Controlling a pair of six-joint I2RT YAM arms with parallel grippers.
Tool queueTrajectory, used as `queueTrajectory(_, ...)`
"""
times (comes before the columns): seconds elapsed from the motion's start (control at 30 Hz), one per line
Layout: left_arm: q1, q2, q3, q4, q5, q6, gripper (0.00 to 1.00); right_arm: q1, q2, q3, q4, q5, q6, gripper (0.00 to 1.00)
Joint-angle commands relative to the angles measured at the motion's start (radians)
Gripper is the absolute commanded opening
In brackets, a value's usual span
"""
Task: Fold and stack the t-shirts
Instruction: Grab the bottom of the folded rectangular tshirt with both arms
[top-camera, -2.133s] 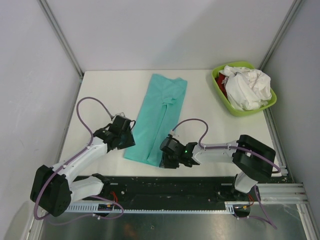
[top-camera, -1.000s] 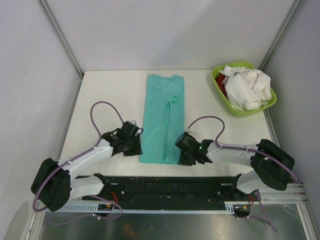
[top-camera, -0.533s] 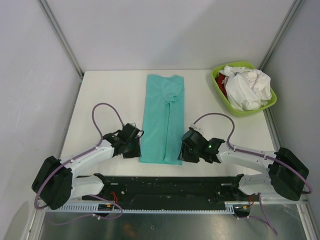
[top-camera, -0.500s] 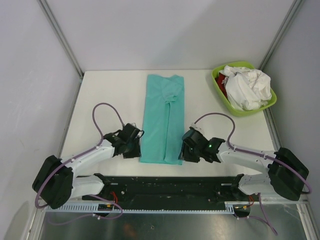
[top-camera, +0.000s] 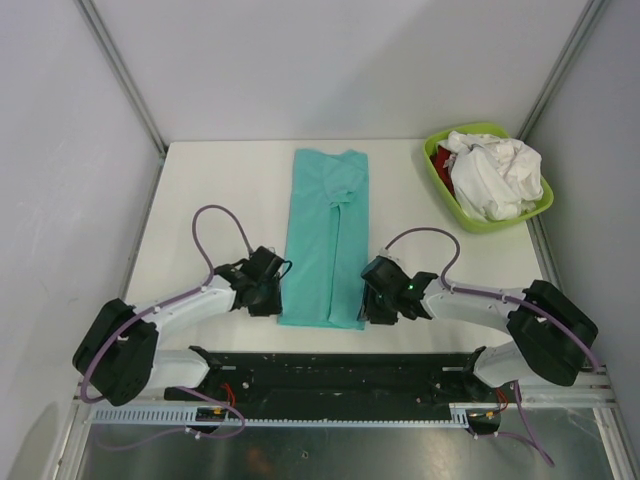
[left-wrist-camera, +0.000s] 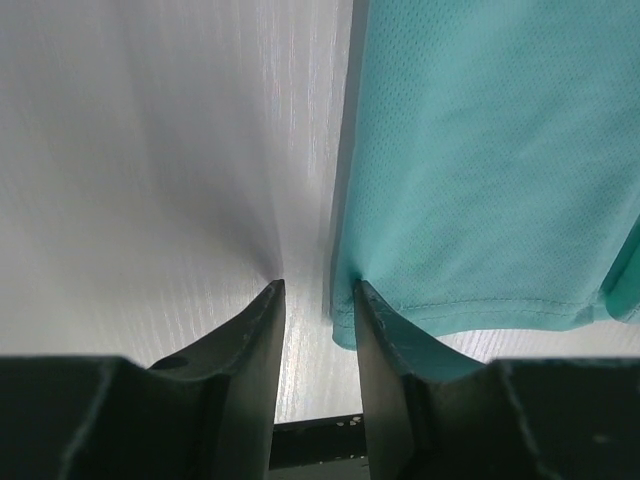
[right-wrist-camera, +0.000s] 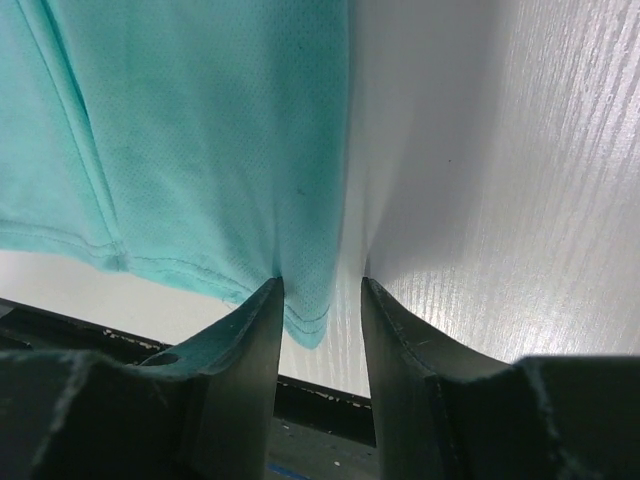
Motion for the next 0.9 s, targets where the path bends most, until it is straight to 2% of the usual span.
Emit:
queueTrajectory(0.0,-0.006,0.019,-0.004,0.024,-0.022,-0.012,0.38,0.013,0.022,-0.010,0.024,0.012,-0.004,0.41)
queueTrajectory(0.33,-0.007,-0.022,-0.002,0.023,0.008,-0.003,0.38,0.032,0.066,-0.012,0.029,0.025,0.006,0.39)
queueTrajectory(0.6,-0.006,-0.069,0.000,0.021,0.020,-0.002,0.42,0.043,0.007,-0.019,0.008,0.039,0.016,0.43)
queueTrajectory(0.87,-0.006,-0.063,-0.015,0.020,0.000,-0.002,0.42,-0.002,-0.043,-0.069,0.044,-0.003,0.011,0.45)
